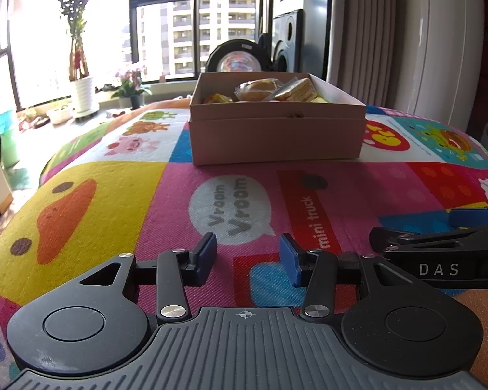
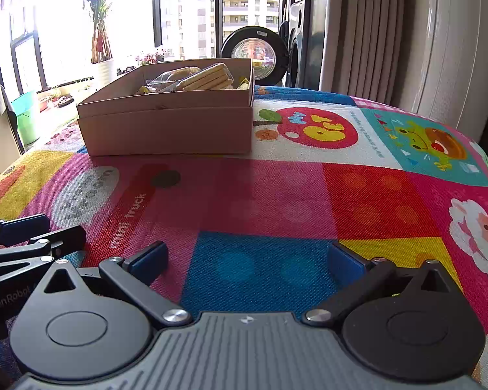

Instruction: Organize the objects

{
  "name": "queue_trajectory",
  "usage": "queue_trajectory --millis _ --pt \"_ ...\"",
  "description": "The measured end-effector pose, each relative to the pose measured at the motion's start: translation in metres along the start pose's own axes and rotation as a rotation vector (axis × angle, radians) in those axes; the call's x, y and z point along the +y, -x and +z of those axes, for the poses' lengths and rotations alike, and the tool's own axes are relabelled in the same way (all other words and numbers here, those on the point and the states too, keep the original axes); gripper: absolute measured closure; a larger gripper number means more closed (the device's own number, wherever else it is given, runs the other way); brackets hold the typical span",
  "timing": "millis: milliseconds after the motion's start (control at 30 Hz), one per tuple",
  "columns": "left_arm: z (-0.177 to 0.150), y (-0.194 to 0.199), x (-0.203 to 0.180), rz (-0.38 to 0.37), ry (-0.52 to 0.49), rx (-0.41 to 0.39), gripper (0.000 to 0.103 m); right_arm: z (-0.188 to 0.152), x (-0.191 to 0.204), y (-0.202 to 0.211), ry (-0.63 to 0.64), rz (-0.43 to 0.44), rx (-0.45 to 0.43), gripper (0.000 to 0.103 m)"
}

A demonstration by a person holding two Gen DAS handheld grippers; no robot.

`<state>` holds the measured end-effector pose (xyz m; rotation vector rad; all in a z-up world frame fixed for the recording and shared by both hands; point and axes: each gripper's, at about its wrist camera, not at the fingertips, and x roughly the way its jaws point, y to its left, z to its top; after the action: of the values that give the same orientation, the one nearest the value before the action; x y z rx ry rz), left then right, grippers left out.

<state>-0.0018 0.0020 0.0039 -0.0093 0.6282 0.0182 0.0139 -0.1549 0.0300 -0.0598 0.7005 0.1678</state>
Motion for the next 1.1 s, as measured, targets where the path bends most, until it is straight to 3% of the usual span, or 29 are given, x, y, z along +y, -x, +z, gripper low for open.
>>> queue_trajectory --millis 1100 --pt "-0.0008 0.0009 0.0009 -0.004 0.001 0.001 0.053 -0.0005 0.0002 0.0002 0.000 0.000 0.000 0.000"
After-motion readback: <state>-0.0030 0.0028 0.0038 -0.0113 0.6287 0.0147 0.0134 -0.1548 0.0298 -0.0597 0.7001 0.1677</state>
